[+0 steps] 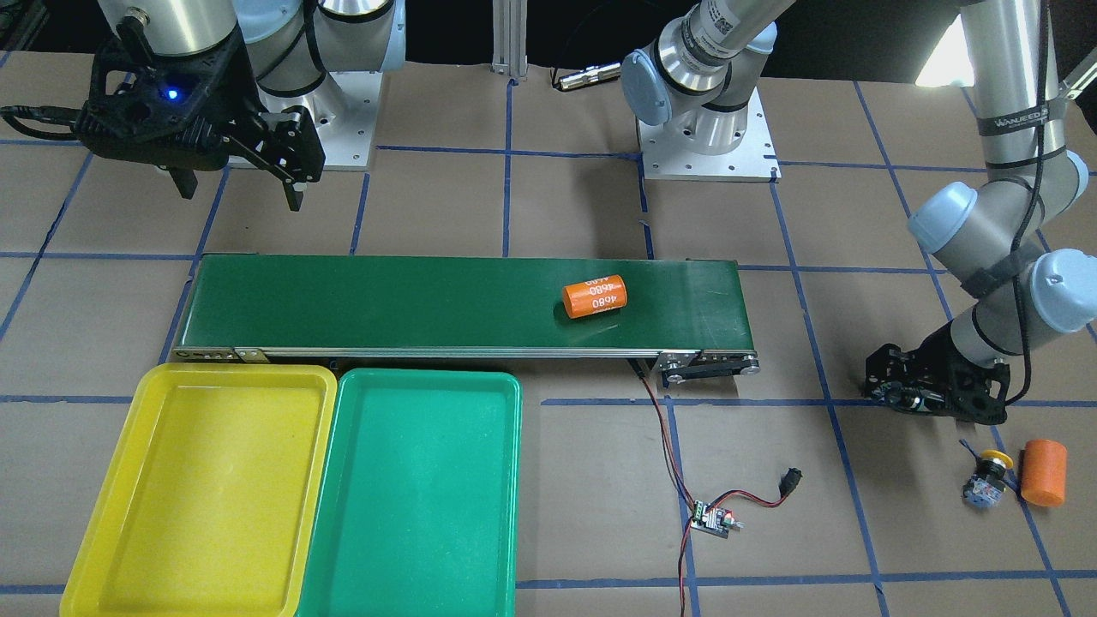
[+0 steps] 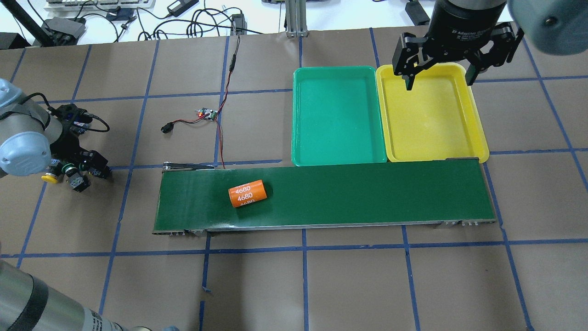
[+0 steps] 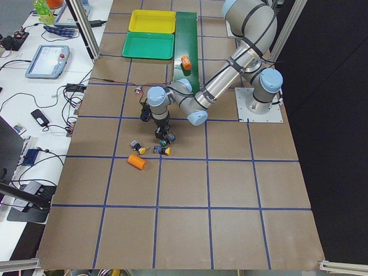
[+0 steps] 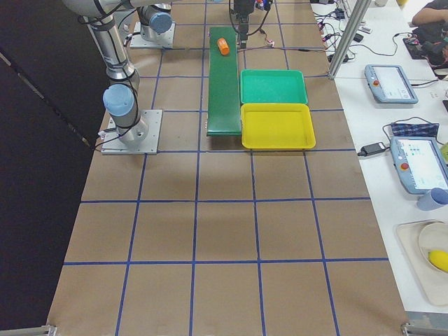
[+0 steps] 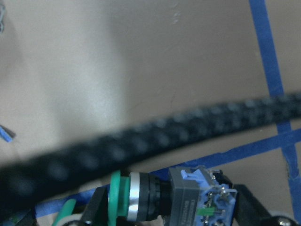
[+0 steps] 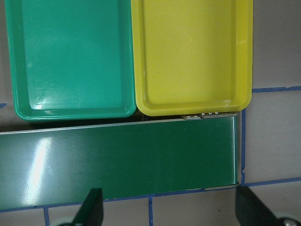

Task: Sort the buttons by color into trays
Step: 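Grasp a green-capped push-button with the left gripper, then place the push-button on the green belt and release it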

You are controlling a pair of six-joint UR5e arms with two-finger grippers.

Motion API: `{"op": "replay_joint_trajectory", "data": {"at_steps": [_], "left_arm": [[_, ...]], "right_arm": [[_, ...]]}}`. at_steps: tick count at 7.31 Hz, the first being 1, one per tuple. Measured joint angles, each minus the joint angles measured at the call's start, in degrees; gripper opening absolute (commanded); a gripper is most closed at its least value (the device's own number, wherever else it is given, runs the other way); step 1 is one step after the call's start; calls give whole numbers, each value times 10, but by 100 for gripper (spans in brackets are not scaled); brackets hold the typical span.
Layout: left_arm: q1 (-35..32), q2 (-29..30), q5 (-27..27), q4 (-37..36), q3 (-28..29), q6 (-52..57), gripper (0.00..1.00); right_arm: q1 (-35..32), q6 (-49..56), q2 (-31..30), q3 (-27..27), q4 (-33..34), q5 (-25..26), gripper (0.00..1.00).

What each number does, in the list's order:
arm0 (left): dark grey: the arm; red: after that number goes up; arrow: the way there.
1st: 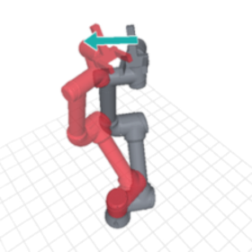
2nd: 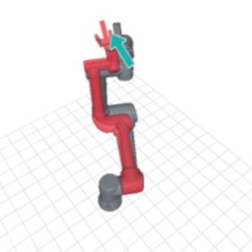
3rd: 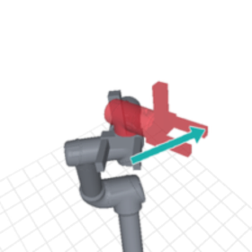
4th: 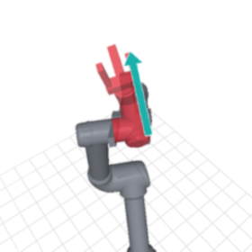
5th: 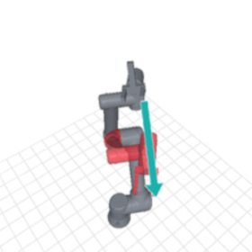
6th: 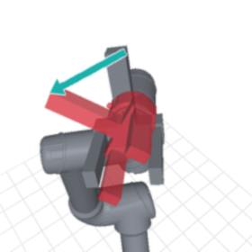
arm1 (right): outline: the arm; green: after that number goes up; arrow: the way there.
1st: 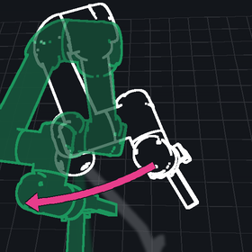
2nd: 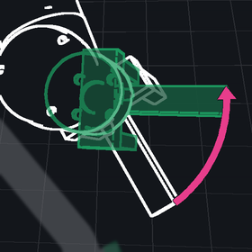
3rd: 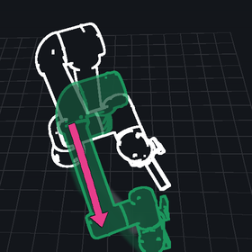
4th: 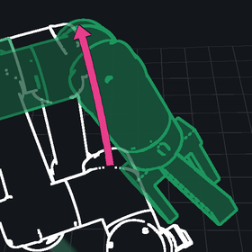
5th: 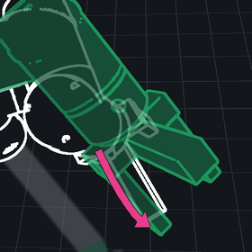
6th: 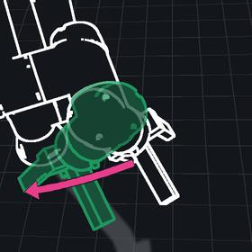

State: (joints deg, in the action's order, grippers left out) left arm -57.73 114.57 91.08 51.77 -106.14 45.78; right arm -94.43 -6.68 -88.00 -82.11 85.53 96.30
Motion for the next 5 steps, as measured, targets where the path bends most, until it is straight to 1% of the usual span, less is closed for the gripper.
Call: {"op": "replay_joint_trajectory", "data": {"at_steps": [2,4,5], "left_arm": [[-40,-47,0,68,1,-107,15],[-107,-118,-19,157,-3,-245,15],[-149,-149,-29,181,-13,-311,15]], "right_arm": [[3,0,0,-6,0,0,100],[4,0,-4,-26,16,0,100],[5,0,-4,-30,21,0,100]]}}
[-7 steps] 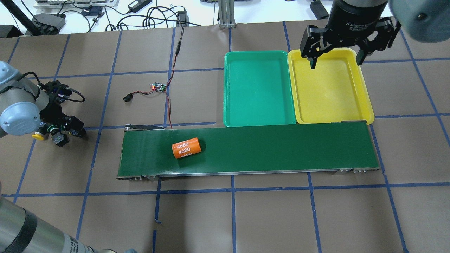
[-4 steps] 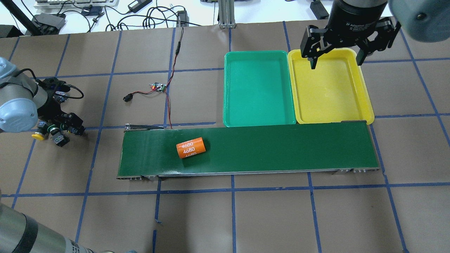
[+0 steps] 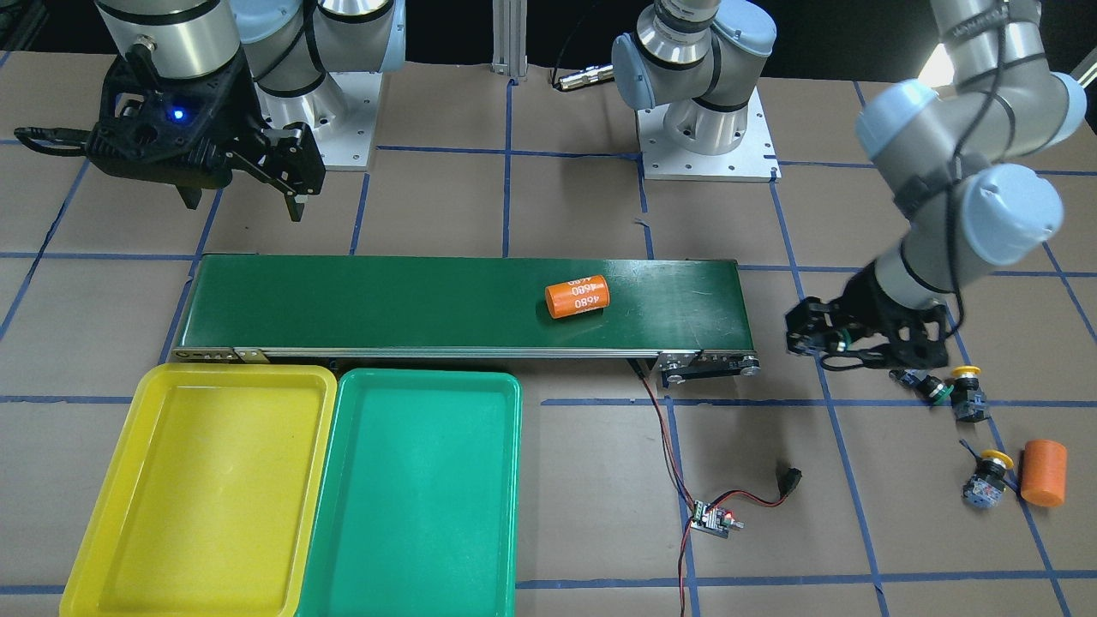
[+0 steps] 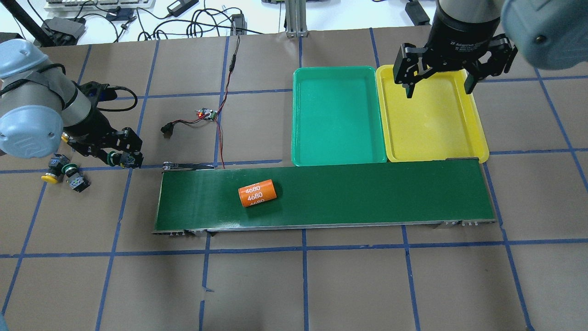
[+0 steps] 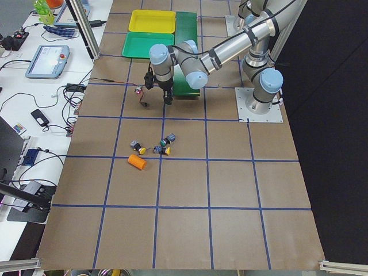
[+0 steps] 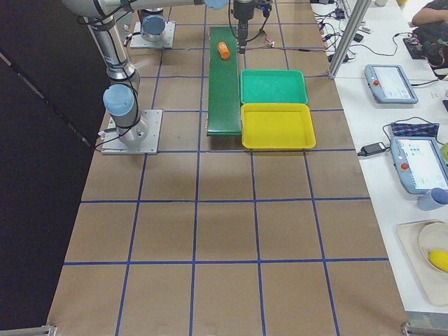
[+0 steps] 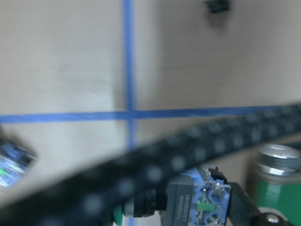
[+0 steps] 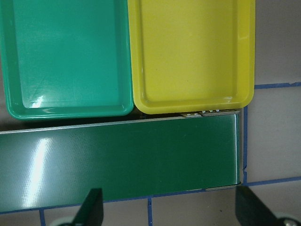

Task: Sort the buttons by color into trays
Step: 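Place the push-button on the green belt and release it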

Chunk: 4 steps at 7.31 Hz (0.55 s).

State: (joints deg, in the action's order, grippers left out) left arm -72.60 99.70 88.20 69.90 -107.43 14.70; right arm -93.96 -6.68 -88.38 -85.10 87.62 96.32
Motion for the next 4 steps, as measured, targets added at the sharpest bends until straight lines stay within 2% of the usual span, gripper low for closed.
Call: {"op": "replay_joint_trajectory", "data": {"at_steps": [2,4], "left_arm": [[-81,-32,-3,5,-39,-103,17],[-124,-38,-2,-24,-78,-135,84]], "right_arm": [[0,0,0,-2,3,-1,100],[-1,0,0,-2,4,-1,100]]}}
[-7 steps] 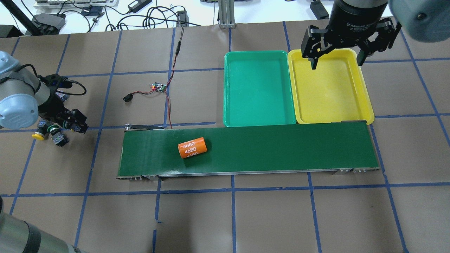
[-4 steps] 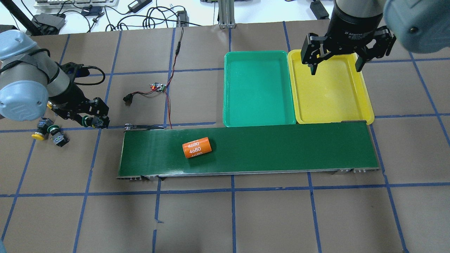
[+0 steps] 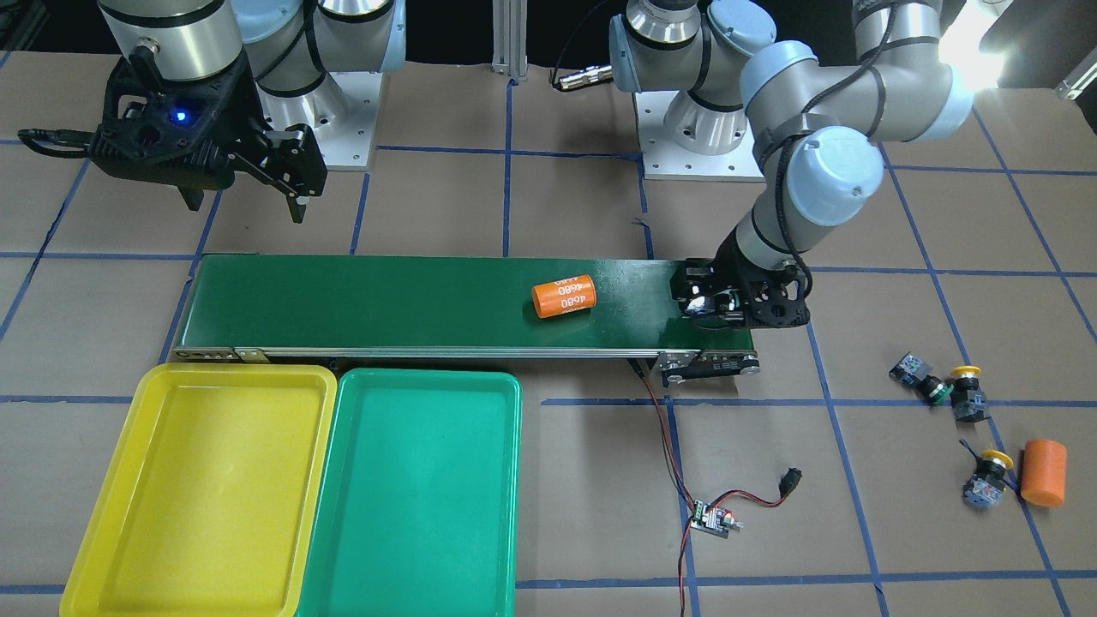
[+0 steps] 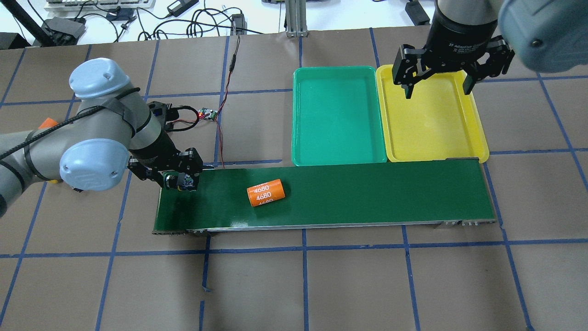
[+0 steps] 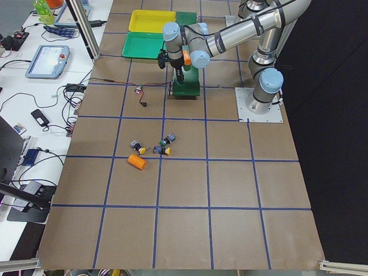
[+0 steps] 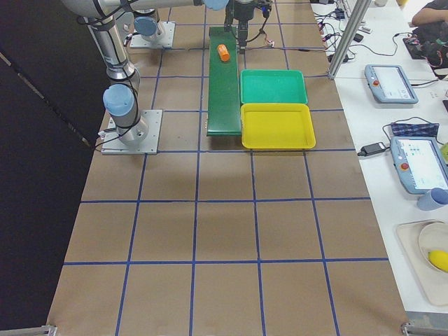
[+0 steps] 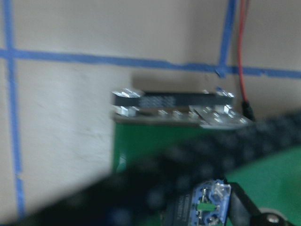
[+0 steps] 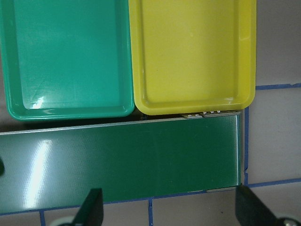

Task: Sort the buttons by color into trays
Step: 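Place the push-button on the green belt and release it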

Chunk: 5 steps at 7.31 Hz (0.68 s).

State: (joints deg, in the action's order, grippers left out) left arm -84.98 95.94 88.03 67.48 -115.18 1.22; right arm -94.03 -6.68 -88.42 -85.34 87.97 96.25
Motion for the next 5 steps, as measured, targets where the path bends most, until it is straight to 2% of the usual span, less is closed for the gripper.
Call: {"op": "replay_joint_trajectory", "data": {"at_steps": [1,5], "left_arm": [[-9,5,-1,-17,-11,-10,100],[-8,9,-2,-59,-8,-22,100]], "right_arm": [[0,0,0,0,0,0,100],[0,0,1,0,0,0,100]]}}
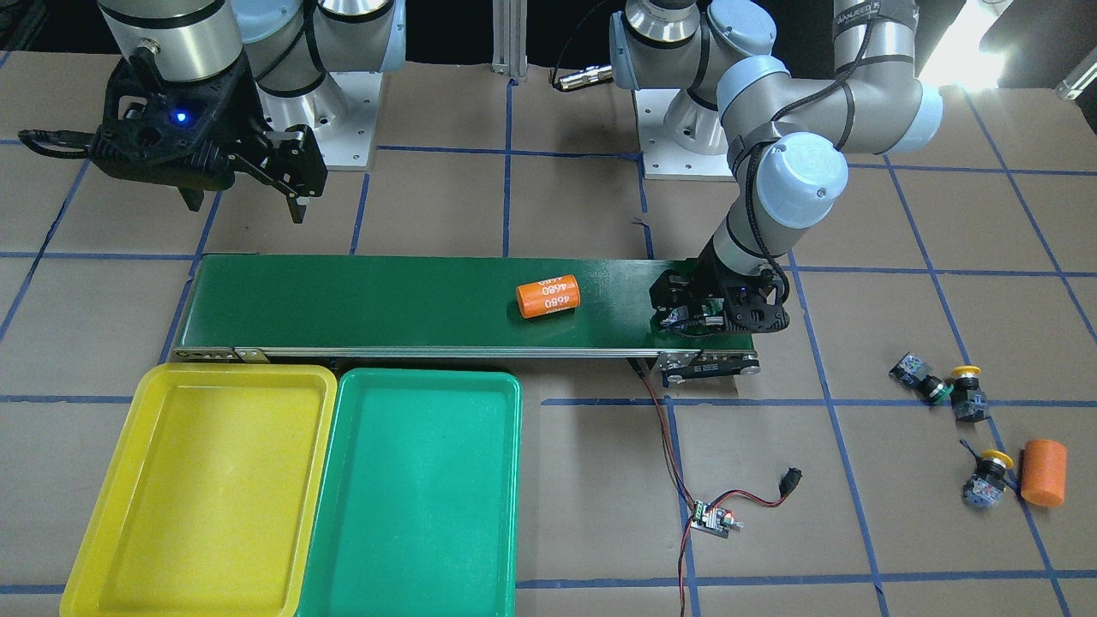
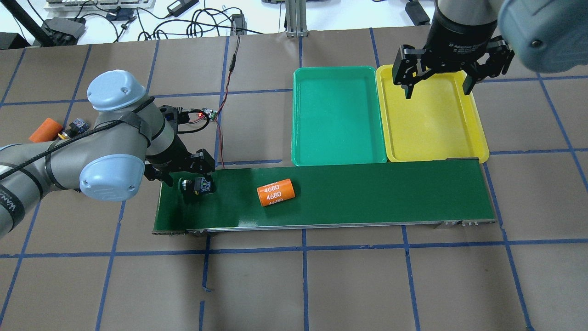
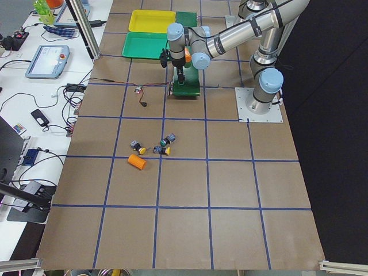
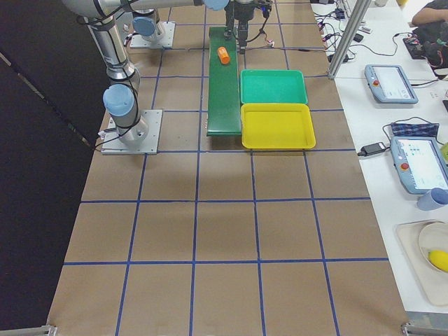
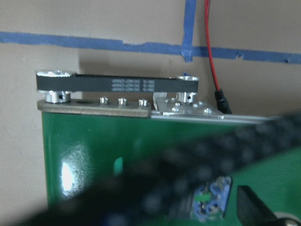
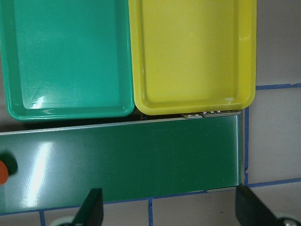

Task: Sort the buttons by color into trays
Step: 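Place the push-button on the green belt and release it, then return the left gripper to the pile and grasp another push-button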

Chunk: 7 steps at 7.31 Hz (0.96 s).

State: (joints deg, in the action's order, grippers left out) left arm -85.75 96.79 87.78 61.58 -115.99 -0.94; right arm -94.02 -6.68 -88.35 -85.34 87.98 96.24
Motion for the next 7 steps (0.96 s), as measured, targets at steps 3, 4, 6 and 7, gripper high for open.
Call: {"op": "replay_joint_trajectory", "data": {"at_steps": [3,4,6,7], "left_arm": [[40,6,2,26,48,33,100],[75,17,2,30,58,96,100],[149,43,3,14,64,253,100],[177,55,5,-8,63,334,100]], "right_arm": [[0,0,0,0,0,0,100],[0,0,0,0,0,0,100],[0,0,0,0,0,0,100],[0,0,0,0,0,0,100]]}}
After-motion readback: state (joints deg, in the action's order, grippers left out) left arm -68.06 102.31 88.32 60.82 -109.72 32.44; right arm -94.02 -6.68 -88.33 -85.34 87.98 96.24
